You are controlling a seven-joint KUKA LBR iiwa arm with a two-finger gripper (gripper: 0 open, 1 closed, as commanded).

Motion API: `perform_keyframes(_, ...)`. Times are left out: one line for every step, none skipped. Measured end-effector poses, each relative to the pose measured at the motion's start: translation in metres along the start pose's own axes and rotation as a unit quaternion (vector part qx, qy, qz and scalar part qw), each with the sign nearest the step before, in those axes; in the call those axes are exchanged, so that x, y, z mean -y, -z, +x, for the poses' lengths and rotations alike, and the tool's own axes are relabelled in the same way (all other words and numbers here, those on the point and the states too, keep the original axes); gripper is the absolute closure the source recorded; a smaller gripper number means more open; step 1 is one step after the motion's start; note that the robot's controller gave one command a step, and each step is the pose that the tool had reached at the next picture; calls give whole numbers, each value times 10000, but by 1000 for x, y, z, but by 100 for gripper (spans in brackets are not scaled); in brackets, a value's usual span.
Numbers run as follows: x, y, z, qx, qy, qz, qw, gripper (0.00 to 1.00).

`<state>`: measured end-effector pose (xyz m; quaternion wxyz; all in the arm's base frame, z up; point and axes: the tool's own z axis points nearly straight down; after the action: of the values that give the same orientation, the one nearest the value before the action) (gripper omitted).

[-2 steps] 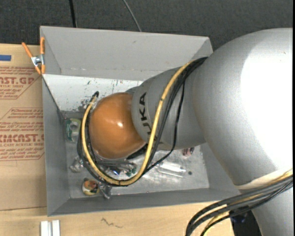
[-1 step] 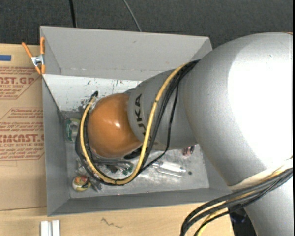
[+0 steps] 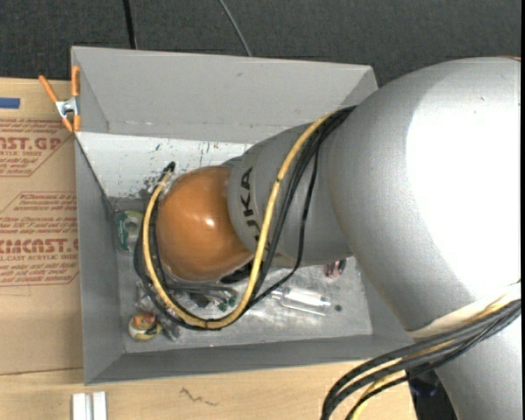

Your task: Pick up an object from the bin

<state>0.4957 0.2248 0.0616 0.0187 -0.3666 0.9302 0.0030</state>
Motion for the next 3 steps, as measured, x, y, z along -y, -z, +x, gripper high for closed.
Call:
perform_keyframes(0,3,-2,-21,1,-5,10000,100)
perform_keyframes(-1,11,1,-93,6,-24,10000,100)
perform_keyframes(-1,27,3,-165,5,-43,9999,100)
